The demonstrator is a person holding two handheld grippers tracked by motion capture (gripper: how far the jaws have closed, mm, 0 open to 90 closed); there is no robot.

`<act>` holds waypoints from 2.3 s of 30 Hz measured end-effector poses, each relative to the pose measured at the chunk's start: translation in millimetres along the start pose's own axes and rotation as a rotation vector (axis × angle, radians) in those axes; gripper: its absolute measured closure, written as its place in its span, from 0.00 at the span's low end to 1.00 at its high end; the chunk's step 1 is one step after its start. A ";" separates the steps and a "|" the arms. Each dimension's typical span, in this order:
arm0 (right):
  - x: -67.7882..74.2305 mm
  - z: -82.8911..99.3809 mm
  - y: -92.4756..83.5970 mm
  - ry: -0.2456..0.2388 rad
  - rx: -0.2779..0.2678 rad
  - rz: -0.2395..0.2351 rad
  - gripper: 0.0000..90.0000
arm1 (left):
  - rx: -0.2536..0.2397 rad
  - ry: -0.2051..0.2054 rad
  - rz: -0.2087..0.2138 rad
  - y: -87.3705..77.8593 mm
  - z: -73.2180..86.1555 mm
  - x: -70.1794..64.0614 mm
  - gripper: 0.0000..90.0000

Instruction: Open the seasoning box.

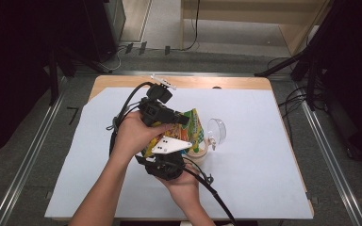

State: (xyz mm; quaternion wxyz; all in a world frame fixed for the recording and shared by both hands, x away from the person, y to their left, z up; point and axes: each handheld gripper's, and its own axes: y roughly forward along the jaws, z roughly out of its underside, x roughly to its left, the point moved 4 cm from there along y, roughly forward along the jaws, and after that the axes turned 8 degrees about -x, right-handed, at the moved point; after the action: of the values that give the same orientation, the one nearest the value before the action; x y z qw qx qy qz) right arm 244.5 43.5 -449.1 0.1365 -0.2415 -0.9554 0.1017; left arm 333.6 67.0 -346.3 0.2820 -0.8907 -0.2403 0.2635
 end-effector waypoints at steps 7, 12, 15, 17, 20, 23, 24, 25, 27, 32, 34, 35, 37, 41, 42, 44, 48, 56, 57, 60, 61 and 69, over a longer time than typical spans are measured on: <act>1.7 -1.6 -0.9 -0.013 0.001 0.002 0.81 | -0.005 -0.008 0.002 -0.4 0.0 2.7 0.88; 1.8 -1.5 -0.8 -0.008 0.005 0.001 0.81 | -0.006 -0.010 0.003 -0.5 -0.1 2.6 0.88; 2.3 -1.9 -1.3 -0.010 0.003 0.000 0.81 | -0.003 -0.006 0.000 -1.0 -0.1 2.0 0.88; 2.6 -2.0 -1.5 -0.009 0.005 0.000 0.81 | -0.003 -0.007 0.000 -1.1 -0.1 2.2 0.88; 2.8 -2.5 -1.6 -0.010 0.006 -0.002 0.81 | -0.004 -0.011 0.003 -1.3 -0.1 2.5 0.88; 3.4 -3.6 -1.6 -0.019 0.011 -0.003 0.81 | -0.010 -0.027 0.014 -3.5 -0.2 5.2 0.87; 4.2 -4.0 -1.5 -0.020 0.012 -0.006 0.81 | -0.013 -0.034 0.016 -4.3 -0.1 6.7 0.87; 5.0 -4.5 -1.3 -0.020 0.016 -0.008 0.81 | -0.012 -0.037 0.013 -4.6 0.2 7.8 0.87; 5.6 -4.8 -0.2 -0.023 0.020 -0.009 0.81 | -0.008 -0.038 0.013 -4.3 0.7 8.2 0.87; 4.8 -5.1 -0.5 -0.015 0.029 -0.007 0.81 | -0.009 -0.032 0.008 -3.8 0.1 6.3 0.87; 5.0 -5.5 -0.8 -0.020 0.028 -0.009 0.81 | -0.010 -0.030 0.009 -4.4 0.0 6.3 0.87; 5.3 -5.6 -0.8 -0.018 0.028 -0.009 0.81 | -0.008 -0.028 0.007 -4.7 0.0 6.2 0.87; 5.6 -5.5 -0.3 -0.016 0.024 -0.011 0.81 | -0.008 -0.028 0.004 -4.6 0.1 5.8 0.87; 5.4 -5.1 0.6 -0.017 0.026 -0.013 0.81 | -0.008 -0.019 0.006 -4.7 0.3 5.3 0.87; 5.3 -5.1 0.8 -0.016 0.025 -0.014 0.81 | -0.008 -0.019 0.006 -4.6 0.3 5.3 0.87; 5.2 -4.8 1.1 -0.015 0.025 -0.016 0.81 | -0.007 -0.020 0.006 -4.5 0.2 5.2 0.87; 5.4 -4.1 1.2 -0.012 0.027 -0.018 0.81 | -0.007 -0.018 0.007 -4.0 0.3 3.9 0.87; 5.2 -3.2 1.4 -0.011 0.022 -0.018 0.82 | 0.001 -0.017 0.009 -2.8 0.5 2.5 0.88; 5.1 -3.3 1.1 -0.010 0.024 -0.018 0.82 | 0.002 -0.019 0.010 -2.6 0.6 2.9 0.88; 4.6 -2.9 1.2 -0.016 0.027 -0.016 0.82 | 0.001 -0.024 0.015 -2.6 0.9 4.8 0.87; 4.4 -2.8 1.3 -0.020 0.028 -0.014 0.82 | 0.001 -0.026 0.015 -2.6 1.0 5.0 0.87; 4.9 -2.8 1.2 -0.014 0.020 -0.015 0.82 | 0.000 -0.020 0.009 -2.8 0.9 2.6 0.87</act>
State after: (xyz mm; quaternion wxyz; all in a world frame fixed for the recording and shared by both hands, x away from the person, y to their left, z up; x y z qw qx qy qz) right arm 241.7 47.3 -445.7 0.1330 -0.2321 -0.9570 0.1118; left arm 334.2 70.9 -346.0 0.2785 -0.8891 -0.2392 0.2735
